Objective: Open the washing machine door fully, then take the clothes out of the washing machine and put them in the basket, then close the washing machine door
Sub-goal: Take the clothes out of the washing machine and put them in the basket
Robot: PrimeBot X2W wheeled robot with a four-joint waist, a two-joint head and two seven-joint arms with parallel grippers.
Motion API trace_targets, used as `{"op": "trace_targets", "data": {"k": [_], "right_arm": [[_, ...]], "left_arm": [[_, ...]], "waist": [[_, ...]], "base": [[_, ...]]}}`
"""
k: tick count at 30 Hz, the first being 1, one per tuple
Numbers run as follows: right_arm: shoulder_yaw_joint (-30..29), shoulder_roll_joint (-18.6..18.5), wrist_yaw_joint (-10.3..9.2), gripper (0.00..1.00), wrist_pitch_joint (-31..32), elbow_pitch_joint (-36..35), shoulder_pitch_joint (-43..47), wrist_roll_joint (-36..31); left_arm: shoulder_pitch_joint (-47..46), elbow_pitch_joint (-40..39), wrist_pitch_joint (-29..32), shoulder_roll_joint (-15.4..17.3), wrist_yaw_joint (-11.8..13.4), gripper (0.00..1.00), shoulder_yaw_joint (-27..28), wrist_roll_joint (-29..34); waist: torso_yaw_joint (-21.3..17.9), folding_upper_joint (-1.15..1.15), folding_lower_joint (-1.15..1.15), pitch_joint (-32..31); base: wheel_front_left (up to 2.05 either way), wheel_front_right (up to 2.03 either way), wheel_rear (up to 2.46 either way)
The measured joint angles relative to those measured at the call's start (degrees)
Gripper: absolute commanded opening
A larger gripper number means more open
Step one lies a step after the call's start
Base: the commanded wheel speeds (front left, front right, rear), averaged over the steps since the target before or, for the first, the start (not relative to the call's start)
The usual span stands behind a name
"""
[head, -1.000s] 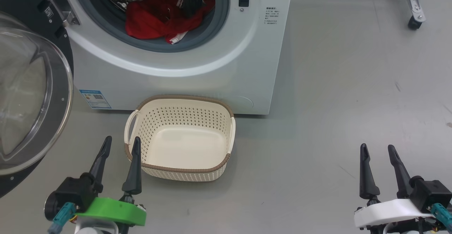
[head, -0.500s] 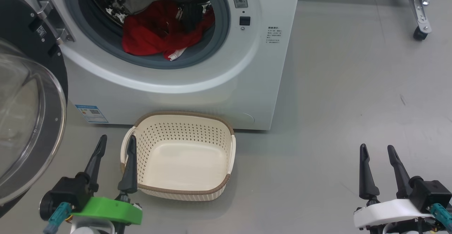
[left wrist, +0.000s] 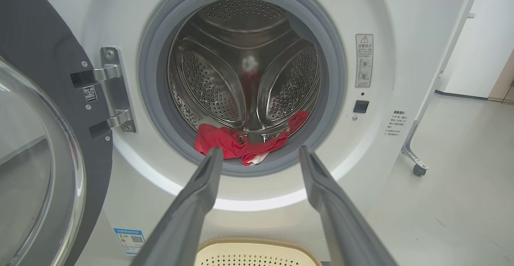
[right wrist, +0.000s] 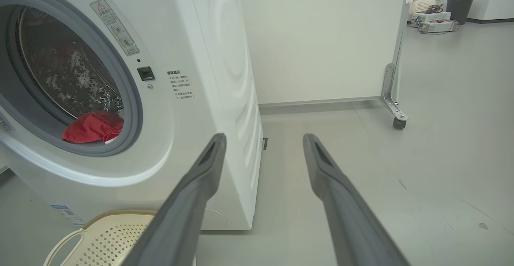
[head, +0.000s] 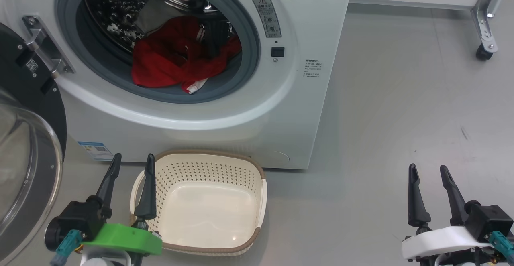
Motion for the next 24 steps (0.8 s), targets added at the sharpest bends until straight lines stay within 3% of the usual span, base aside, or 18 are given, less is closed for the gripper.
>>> {"op": "trace_targets", "data": {"k": [24], "right_arm": [[-0.1,0.4,0.43,1.0,0.0,0.5,-0.1,-0.4]], "left_arm": [[0.0,0.6,0.0,-0.3,0.0,1.0,-0.6,0.6]], "waist": [[-0.2,0.0,0.0,-0.4]], "base": [[0.21,-0.21,0.0]]}}
